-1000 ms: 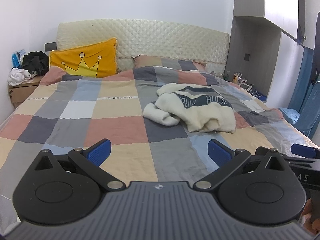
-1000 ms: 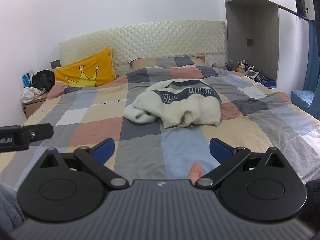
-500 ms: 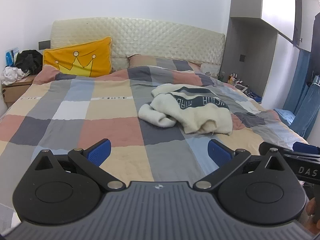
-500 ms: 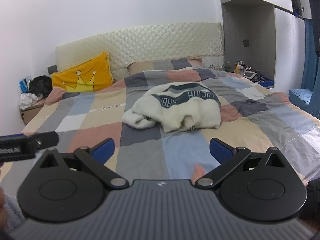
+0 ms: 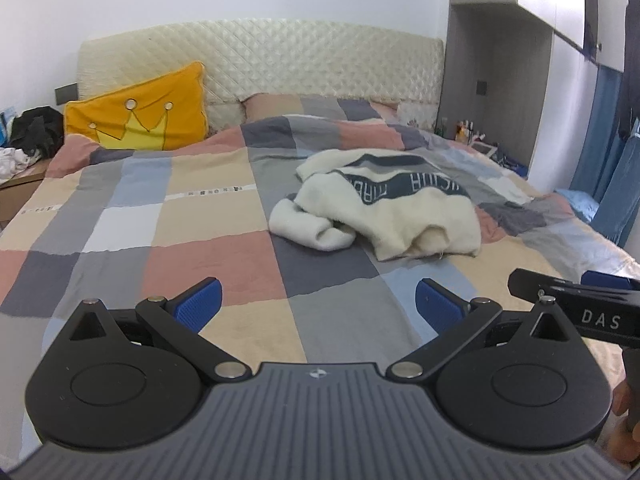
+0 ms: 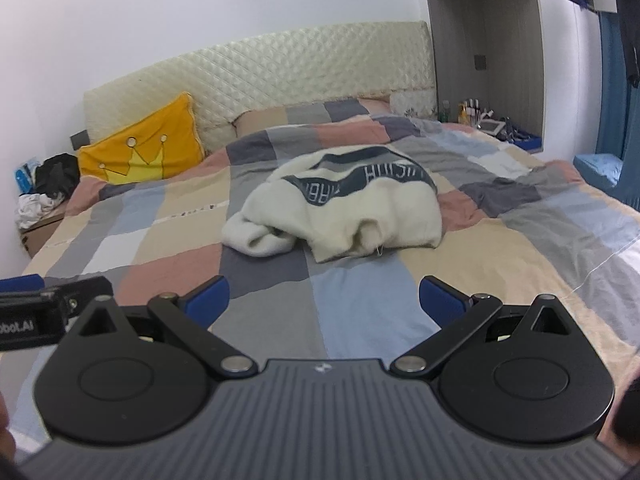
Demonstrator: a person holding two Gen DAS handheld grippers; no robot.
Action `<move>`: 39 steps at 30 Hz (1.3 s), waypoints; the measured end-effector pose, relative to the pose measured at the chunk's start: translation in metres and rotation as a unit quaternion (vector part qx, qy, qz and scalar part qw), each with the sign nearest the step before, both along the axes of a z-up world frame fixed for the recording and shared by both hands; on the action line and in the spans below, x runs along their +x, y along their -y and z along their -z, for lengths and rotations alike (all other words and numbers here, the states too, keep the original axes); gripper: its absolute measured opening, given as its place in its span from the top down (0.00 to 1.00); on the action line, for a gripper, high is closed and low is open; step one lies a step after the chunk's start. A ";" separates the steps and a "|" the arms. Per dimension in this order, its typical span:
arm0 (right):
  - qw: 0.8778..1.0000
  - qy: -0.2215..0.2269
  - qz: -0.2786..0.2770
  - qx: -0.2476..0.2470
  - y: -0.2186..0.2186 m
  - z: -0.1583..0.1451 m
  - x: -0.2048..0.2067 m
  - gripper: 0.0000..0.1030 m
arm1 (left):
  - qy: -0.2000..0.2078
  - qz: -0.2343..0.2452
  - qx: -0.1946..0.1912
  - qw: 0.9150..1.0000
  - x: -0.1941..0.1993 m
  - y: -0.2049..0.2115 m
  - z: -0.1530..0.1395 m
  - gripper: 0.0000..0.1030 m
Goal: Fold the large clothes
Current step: 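Move both tools toward the cream sweater and close the left gripper on it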
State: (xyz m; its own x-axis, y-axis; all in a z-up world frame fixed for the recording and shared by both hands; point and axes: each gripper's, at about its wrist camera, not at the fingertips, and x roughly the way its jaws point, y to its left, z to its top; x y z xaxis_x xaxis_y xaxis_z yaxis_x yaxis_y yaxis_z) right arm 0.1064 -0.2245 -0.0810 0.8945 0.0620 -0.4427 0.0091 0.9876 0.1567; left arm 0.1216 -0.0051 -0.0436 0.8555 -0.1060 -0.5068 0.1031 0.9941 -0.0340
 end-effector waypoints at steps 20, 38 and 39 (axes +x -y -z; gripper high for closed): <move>0.998 -0.054 0.024 -0.023 0.046 0.050 0.144 0.00 | -0.048 0.112 0.047 0.991 0.205 0.074 0.093 0.00; 0.996 -0.082 0.019 -0.032 0.079 0.124 0.248 0.26 | -0.094 0.150 -0.041 0.983 0.342 0.112 0.209 0.27; 0.996 -0.083 0.018 -0.033 0.079 0.127 0.252 0.28 | -0.094 0.144 -0.082 0.982 0.349 0.106 0.210 0.27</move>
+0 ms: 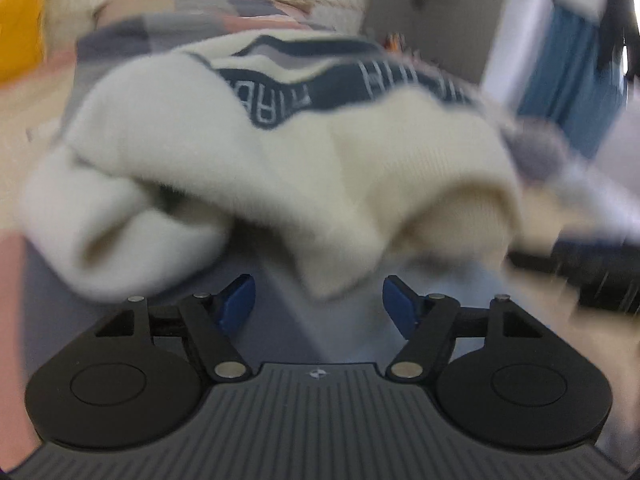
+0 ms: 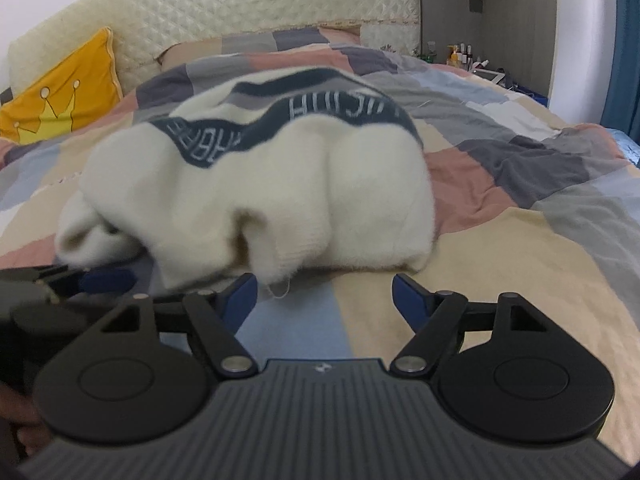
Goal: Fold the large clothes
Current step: 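Move both tools toward the cream sweater and close the left gripper on it, then close the right gripper on the sweater while the left gripper holds its edge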
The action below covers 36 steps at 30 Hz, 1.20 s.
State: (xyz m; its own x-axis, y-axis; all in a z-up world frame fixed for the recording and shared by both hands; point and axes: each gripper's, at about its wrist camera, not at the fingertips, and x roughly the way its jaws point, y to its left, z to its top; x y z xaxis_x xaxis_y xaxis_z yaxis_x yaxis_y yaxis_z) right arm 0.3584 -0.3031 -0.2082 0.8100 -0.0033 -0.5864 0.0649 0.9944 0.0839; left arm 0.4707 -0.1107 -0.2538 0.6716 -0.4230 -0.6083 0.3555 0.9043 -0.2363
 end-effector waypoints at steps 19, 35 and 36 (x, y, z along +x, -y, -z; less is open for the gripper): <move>0.996 0.073 -0.046 -0.036 -0.028 -0.021 0.026 0.24 | 0.019 -0.050 -0.241 0.969 0.004 -0.051 -0.096 0.89; 0.995 0.043 0.084 0.032 -0.006 -0.045 -0.018 0.22 | 0.025 -0.060 -0.250 0.966 -0.099 -0.086 -0.195 0.90; 0.994 0.039 0.092 0.034 -0.003 -0.047 -0.027 0.22 | 0.020 -0.062 -0.250 0.966 -0.106 -0.089 -0.198 0.90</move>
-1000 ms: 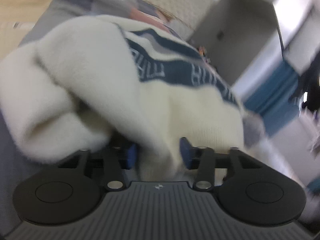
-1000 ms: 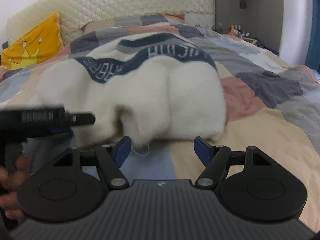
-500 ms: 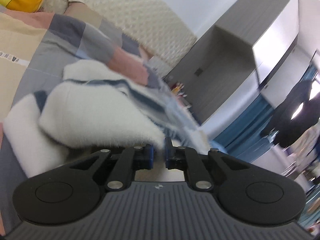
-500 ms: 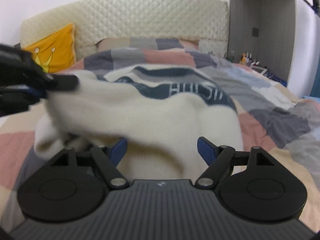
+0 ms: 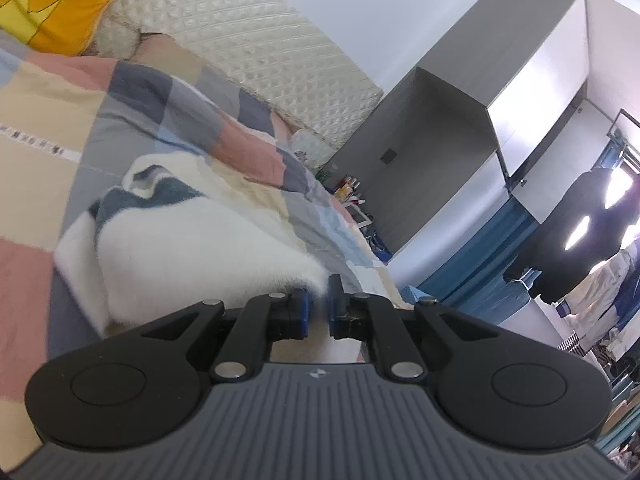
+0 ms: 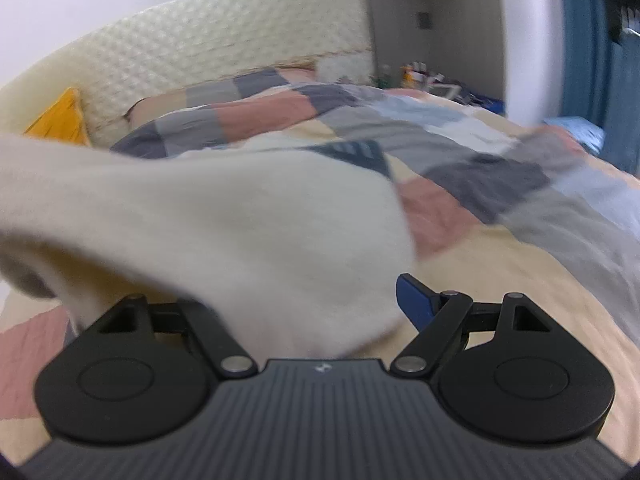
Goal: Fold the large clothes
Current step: 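Close the right gripper on the sweater while the left gripper holds its edge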
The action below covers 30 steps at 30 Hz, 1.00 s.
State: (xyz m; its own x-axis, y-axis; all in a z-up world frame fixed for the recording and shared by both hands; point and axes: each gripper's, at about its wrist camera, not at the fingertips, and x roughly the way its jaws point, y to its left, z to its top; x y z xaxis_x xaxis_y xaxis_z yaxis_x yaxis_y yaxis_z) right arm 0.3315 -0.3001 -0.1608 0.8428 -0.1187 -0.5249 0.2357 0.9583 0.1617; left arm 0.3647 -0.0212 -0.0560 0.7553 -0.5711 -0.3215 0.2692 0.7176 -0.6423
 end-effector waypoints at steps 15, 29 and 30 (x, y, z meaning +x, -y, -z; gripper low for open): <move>0.997 0.034 -0.073 0.020 -0.017 -0.051 -0.118 0.80 | -0.001 -0.051 0.041 0.998 -0.150 -0.057 -0.016 0.93; 0.994 -0.027 -0.061 0.082 -0.059 0.002 -0.117 0.87 | -0.109 -0.036 0.091 0.989 -0.128 -0.084 0.134 0.92; 0.993 -0.027 -0.065 0.095 -0.060 0.008 -0.115 0.87 | -0.108 -0.034 0.093 0.989 -0.126 -0.083 0.138 0.92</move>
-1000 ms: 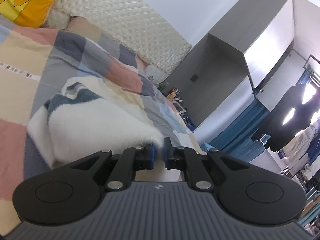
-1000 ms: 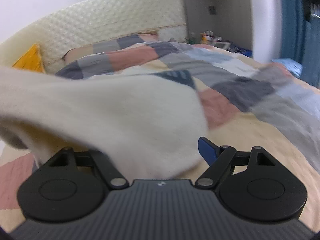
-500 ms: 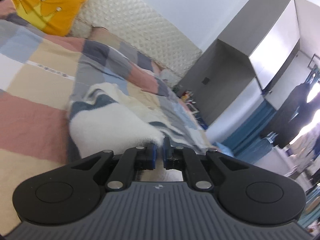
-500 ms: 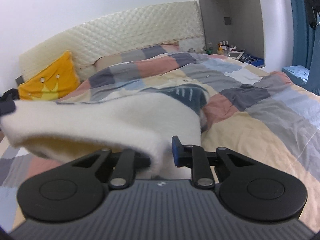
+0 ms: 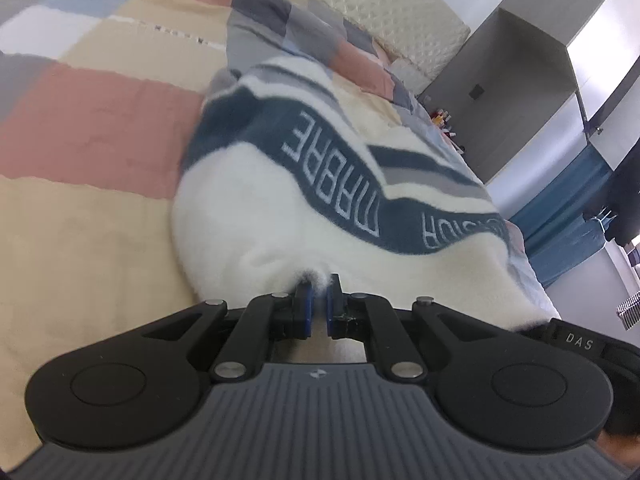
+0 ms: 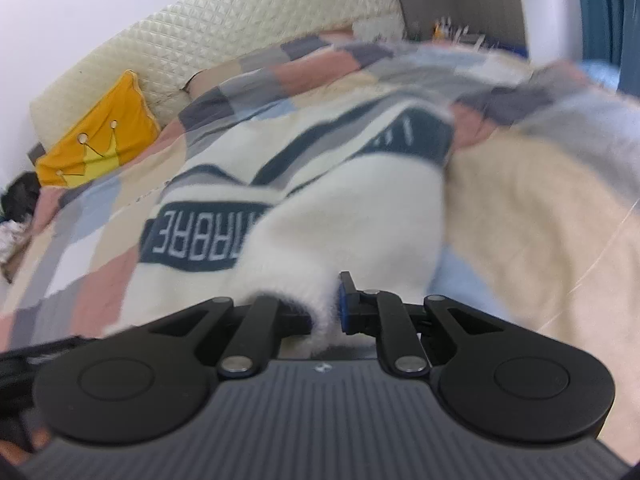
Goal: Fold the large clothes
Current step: 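Close the right gripper on the sweater while the left gripper holds its edge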
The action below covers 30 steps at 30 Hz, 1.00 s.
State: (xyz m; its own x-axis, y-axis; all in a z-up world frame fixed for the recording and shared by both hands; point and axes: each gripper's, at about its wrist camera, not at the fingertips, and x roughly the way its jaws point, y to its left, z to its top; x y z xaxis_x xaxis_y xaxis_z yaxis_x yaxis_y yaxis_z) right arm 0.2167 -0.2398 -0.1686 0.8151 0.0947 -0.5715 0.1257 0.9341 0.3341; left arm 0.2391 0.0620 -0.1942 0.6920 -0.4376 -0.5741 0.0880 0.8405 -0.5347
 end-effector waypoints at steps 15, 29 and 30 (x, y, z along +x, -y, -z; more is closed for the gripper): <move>1.000 0.010 -0.006 0.012 -0.004 0.011 0.003 0.87 | 0.008 0.028 0.041 0.999 -0.018 0.017 -0.017 0.48; 0.999 0.009 -0.007 0.052 0.003 0.014 0.003 0.87 | 0.111 0.058 0.246 0.961 -0.077 0.075 -0.039 0.06; 0.998 0.008 -0.007 0.056 0.003 0.014 0.003 0.87 | 0.115 0.070 0.260 0.956 -0.077 0.082 -0.035 0.05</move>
State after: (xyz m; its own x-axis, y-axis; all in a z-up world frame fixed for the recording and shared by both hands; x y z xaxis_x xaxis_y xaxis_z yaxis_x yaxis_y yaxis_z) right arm 0.2200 -0.2431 -0.1829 0.8223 0.1682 -0.5437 0.1069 0.8927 0.4377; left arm 0.1625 -0.0197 -0.1588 0.7816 -0.2315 -0.5793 0.2840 0.9588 -0.0001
